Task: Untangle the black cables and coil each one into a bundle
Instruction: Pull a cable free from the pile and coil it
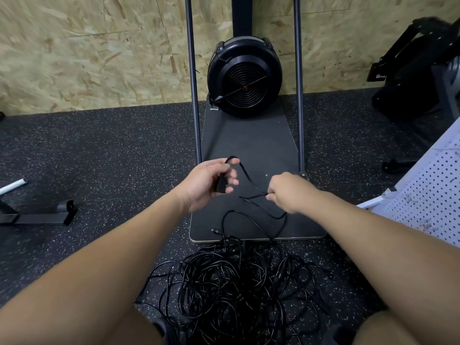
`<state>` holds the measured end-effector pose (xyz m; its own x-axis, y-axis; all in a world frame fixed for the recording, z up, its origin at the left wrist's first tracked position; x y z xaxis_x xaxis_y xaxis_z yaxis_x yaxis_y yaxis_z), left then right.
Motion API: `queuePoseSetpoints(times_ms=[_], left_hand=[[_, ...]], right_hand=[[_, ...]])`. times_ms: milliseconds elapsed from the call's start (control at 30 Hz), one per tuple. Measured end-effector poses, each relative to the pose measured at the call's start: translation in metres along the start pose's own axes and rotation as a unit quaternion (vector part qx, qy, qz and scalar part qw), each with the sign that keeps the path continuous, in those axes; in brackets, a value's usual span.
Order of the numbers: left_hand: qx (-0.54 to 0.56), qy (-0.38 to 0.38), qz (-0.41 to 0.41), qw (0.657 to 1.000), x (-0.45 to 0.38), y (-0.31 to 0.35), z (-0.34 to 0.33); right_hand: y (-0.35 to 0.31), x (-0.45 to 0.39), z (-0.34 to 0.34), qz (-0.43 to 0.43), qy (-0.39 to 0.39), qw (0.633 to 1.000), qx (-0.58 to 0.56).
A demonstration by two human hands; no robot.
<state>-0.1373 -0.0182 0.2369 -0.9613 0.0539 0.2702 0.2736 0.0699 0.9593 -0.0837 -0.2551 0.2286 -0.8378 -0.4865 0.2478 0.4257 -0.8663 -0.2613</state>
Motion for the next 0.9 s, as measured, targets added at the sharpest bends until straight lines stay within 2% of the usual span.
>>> queuePoseSetpoints(times_ms=[100, 167, 233, 300, 400, 500, 633, 700, 900], left_hand=[[-0.025, 0.033, 0.012, 0.999, -0.003, -0.005, -0.011], [-0.040, 0.040, 0.008, 0.998, -0.002, -0.006, -0.018], [-0.023, 0.031, 0.008, 0.999, 0.000, -0.009, -0.025], [-0.038, 0.016, 0.010, 0.999, 0.002, -0.014, -0.030], [-0.172, -0.044, -0.018, 0.984, 0.006, -0.019, -0.034], [-0.168, -0.076, 0.010, 0.983, 0.014, -0.015, -0.044], [-0.141, -0.063, 0.015, 0.988, 0.016, -0.006, -0.045], [-0.133, -0.083, -0.002, 0.988, 0.014, -0.006, -0.041], [-0.120, -0.095, -0.022, 0.988, 0.016, 0.001, -0.041]], right_hand=[[-0.017, 0.008, -0.007, 0.105, -0.070, 0.992, 0.010], [-0.029, 0.014, -0.005, 0.187, -0.105, 0.977, -0.022], [-0.039, 0.019, 0.002, 0.234, -0.120, 0.961, -0.085], [-0.045, 0.022, 0.009, 0.254, -0.096, 0.953, -0.135], [-0.039, 0.020, 0.021, 0.242, 0.007, 0.949, -0.202], [-0.026, 0.018, 0.032, 0.198, 0.100, 0.931, -0.290], [-0.011, 0.011, 0.035, 0.154, 0.161, 0.920, -0.323], [-0.003, 0.006, 0.033, 0.122, 0.145, 0.916, -0.352], [0.008, -0.001, 0.020, 0.081, 0.008, 0.902, -0.424]])
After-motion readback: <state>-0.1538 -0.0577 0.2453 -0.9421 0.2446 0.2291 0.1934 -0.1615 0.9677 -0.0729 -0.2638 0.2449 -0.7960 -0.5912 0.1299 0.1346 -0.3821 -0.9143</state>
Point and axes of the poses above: each hand's wrist, its own x-axis away from the middle knuckle, its own z-axis out of the back of the hand, y = z × x, the point moved 1 cm from there along -x, towards the middle knuckle, and after that the axes turned 9 degrees about -x, right-handed, at the moved point
